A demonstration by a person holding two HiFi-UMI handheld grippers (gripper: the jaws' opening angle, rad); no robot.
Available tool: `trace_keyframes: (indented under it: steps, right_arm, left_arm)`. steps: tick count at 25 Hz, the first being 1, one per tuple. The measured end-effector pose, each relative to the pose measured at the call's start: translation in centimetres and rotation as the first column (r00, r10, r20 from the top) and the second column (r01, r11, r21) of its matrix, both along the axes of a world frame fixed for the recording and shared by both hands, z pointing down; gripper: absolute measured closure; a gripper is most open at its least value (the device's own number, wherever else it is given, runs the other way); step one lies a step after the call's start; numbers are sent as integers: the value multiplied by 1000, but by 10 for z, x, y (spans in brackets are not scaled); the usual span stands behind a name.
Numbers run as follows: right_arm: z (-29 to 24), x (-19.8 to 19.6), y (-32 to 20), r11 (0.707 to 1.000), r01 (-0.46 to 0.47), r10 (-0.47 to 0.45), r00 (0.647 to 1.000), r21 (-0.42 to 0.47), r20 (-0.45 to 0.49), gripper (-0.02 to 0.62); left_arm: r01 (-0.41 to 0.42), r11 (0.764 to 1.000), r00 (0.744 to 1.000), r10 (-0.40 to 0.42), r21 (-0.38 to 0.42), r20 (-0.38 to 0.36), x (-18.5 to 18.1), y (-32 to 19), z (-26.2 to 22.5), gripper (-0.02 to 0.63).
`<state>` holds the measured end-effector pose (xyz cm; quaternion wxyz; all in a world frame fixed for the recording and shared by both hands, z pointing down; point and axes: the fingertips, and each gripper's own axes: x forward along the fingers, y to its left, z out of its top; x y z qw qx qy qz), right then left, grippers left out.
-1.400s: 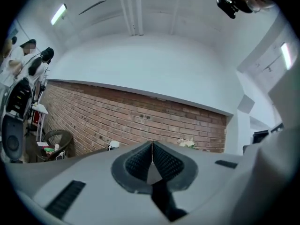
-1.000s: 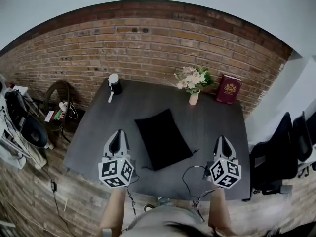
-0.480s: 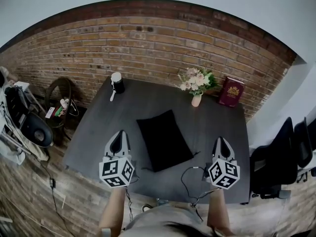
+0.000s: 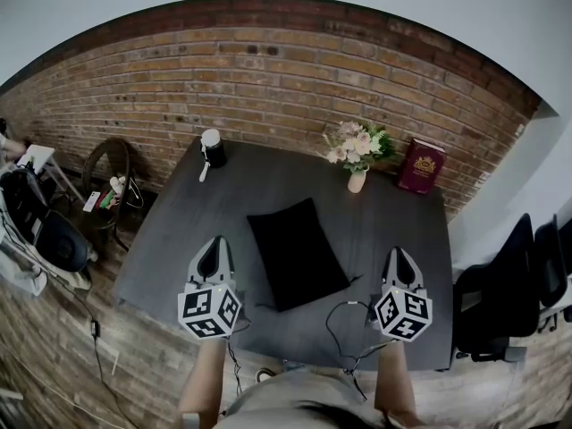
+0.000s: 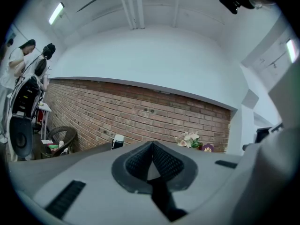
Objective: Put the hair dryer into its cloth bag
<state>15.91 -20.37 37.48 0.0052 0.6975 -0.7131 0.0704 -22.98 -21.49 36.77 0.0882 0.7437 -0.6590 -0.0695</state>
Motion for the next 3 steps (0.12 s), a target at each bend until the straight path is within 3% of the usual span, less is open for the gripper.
trace_keyframes:
  steps: [3]
  right_arm:
    - [1,2,-1,1000,4,-4,1000,-2,-1,595]
  left_arm:
    - [1,1000,1000,-1,-4,1,2,-1,1,598]
